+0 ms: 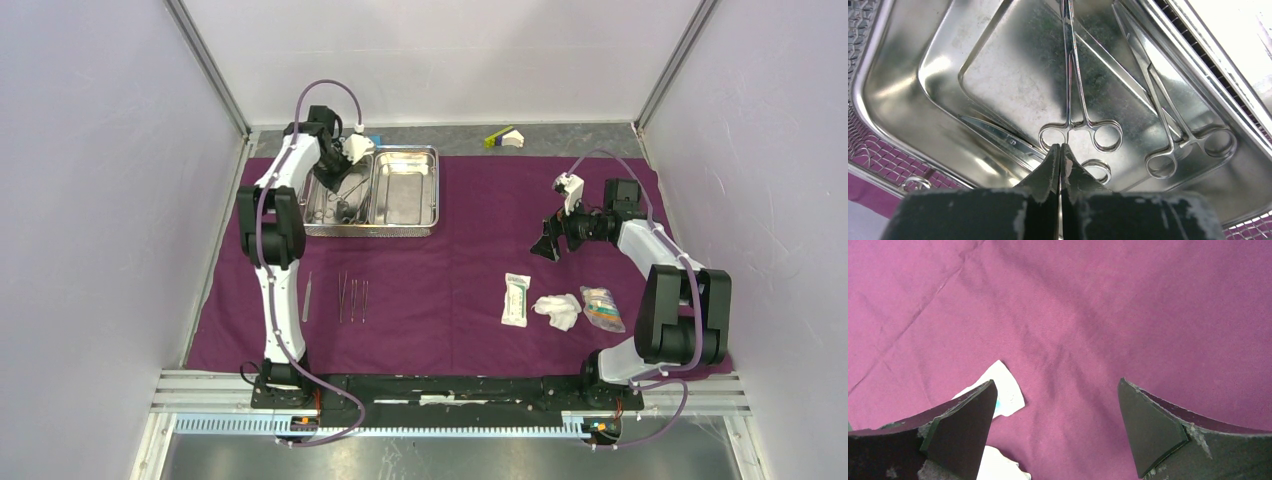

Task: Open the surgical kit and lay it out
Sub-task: Pick up the medical item from the container.

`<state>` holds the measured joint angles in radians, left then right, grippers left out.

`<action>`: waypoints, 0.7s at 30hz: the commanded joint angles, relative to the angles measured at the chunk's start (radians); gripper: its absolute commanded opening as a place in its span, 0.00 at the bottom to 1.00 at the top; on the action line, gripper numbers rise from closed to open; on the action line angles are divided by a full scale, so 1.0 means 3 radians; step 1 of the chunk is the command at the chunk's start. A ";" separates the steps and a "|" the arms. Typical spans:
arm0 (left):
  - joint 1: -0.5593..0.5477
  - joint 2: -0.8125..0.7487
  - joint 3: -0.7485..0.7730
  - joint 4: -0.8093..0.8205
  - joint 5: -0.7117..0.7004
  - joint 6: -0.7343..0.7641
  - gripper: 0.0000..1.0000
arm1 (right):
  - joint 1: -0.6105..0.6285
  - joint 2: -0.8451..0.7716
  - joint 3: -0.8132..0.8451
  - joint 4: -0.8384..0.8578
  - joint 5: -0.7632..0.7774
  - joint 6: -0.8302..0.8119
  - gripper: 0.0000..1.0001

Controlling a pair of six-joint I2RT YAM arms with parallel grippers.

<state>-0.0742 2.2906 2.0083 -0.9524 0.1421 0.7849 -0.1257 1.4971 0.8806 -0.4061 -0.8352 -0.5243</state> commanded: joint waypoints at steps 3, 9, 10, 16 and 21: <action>-0.0006 -0.0212 0.0200 -0.0064 0.0242 -0.0047 0.11 | -0.0011 0.0021 0.0127 0.0008 -0.0089 -0.0014 0.98; -0.0081 0.0078 0.0612 -0.0069 0.0576 0.0072 0.35 | -0.0010 0.0047 0.0143 -0.0012 -0.0102 -0.0015 0.97; -0.0095 0.0123 0.0660 -0.0063 0.0633 0.0131 0.37 | -0.0011 0.0036 0.0131 -0.0005 -0.0100 -0.0012 0.97; -0.0103 0.0362 0.0862 -0.0251 0.0933 0.0730 0.47 | -0.0010 -0.0013 0.0107 0.0018 -0.0049 -0.0014 0.97; -0.0108 0.0520 0.1018 -0.0303 0.0936 0.0952 0.50 | -0.0010 0.0009 0.0107 0.0012 -0.0033 -0.0013 0.97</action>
<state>-0.1074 2.4126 2.2494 -1.0077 0.3725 0.9443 -0.1257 1.5093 0.8845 -0.4091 -0.8371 -0.5243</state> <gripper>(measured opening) 0.491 0.974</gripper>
